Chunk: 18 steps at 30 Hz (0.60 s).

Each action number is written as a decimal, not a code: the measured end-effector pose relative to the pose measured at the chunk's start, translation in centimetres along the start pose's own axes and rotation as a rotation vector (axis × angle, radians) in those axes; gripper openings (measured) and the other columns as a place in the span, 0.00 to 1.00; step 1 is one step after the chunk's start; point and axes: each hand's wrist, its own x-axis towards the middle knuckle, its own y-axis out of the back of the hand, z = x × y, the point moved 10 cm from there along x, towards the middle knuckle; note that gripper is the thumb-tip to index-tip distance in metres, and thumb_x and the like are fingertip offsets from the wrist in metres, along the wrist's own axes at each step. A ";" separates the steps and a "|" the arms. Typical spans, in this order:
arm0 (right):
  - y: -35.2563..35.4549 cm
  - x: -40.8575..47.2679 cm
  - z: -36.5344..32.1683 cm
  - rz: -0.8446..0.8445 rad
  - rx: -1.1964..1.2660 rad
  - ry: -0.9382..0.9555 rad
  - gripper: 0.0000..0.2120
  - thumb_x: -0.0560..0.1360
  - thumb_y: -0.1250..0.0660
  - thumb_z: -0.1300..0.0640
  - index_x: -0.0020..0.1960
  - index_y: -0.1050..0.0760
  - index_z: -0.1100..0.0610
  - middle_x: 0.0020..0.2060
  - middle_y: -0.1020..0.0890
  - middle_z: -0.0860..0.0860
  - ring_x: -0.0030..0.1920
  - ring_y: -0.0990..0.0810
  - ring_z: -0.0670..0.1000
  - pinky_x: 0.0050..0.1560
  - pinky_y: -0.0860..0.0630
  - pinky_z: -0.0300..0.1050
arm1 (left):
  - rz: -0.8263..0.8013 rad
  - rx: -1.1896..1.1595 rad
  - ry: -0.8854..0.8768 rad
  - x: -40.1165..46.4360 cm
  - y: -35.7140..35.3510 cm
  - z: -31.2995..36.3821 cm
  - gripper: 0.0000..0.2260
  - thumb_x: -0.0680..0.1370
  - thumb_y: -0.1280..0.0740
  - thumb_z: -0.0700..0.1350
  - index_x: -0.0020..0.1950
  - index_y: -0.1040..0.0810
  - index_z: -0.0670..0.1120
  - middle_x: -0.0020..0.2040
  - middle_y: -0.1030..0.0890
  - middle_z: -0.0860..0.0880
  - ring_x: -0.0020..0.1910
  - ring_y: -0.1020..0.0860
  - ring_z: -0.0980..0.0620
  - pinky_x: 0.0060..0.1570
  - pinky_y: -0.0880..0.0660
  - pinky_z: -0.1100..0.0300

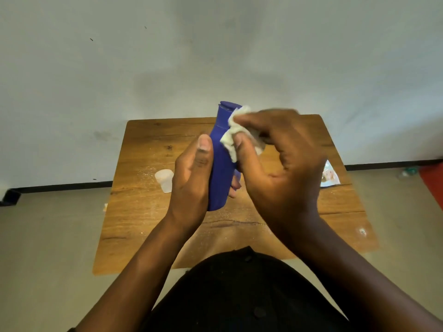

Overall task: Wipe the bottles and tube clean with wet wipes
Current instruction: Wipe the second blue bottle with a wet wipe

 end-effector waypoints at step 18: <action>0.2 2.2 -1.3 0.000 -0.203 0.026 0.08 0.80 0.26 0.57 0.55 0.15 0.61 0.49 0.14 0.55 0.50 0.16 0.48 0.49 0.22 0.38 | 0.165 0.361 -0.166 0.0 1.4 1.1 0.25 0.80 0.35 0.59 0.76 0.33 0.56 0.68 0.25 0.62 0.66 0.23 0.60 0.58 0.20 0.58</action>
